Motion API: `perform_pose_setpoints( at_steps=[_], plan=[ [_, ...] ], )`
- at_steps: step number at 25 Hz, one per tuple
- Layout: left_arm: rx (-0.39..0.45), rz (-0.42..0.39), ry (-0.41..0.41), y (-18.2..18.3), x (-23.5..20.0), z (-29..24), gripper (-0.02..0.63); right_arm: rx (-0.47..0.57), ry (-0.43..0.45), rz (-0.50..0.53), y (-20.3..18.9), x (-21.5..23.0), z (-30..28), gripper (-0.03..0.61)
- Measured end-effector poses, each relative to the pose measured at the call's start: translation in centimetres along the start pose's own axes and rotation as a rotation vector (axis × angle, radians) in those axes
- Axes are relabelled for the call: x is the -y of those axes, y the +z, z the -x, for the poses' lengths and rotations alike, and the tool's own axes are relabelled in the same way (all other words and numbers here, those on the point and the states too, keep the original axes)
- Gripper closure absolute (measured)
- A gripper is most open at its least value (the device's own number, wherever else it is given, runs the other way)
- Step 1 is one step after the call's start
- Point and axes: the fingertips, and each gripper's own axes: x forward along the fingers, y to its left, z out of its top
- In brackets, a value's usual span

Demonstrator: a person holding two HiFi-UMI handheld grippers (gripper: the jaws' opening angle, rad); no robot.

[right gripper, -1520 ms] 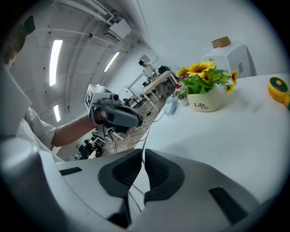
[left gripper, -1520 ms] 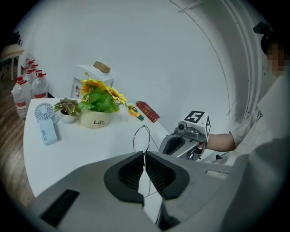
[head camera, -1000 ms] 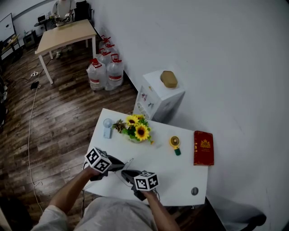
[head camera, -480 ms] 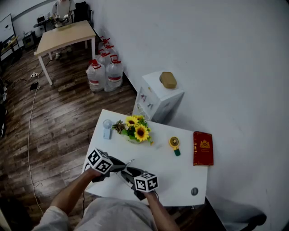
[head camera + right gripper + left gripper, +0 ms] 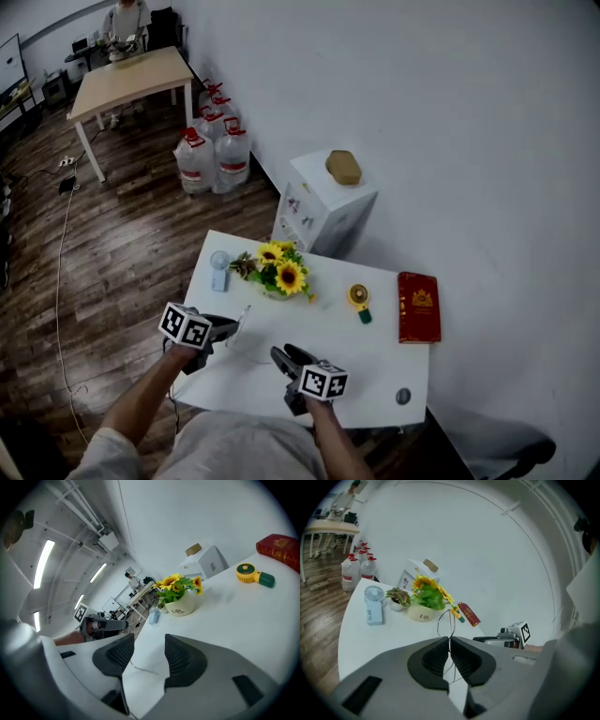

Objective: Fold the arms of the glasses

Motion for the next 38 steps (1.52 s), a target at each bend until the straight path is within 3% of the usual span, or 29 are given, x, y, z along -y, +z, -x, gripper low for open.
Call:
perform_pose_setpoints(
  at_steps=[7,14,17,20,26,30,38],
  plan=[
    [0.164,0.098,0.039,2.4,-1.5,1.9,0.597,-0.019,0.009,-0.05,-1.7,-0.1,-0.1,0.382],
    [0.249,0.148,-0.005,3.4,-0.7,2.8,0.597,0.022,0.128,-0.186,-1.4,-2.3,-0.9,0.398],
    [0.26,0.151,-0.022,3.4,-0.2,2.7,0.597,0.069,0.197,-0.287,-0.6,-2.8,-0.9,0.435],
    [0.251,0.141,-0.027,3.2,0.3,2.5,0.597,0.094,0.23,-0.341,0.0,-3.0,-0.6,0.517],
    [0.217,0.073,-0.044,2.2,1.6,1.7,0.597,0.166,0.356,-0.278,2.6,-4.7,-0.2,0.543],
    [0.152,-0.022,-0.047,0.8,3.0,0.8,0.597,0.141,0.278,-0.326,2.0,-3.9,0.0,0.555],
    [0.02,-0.237,-0.043,-1.7,6.2,-1.0,0.597,0.13,0.285,-0.281,2.4,-4.9,-0.2,0.571]
  ],
)
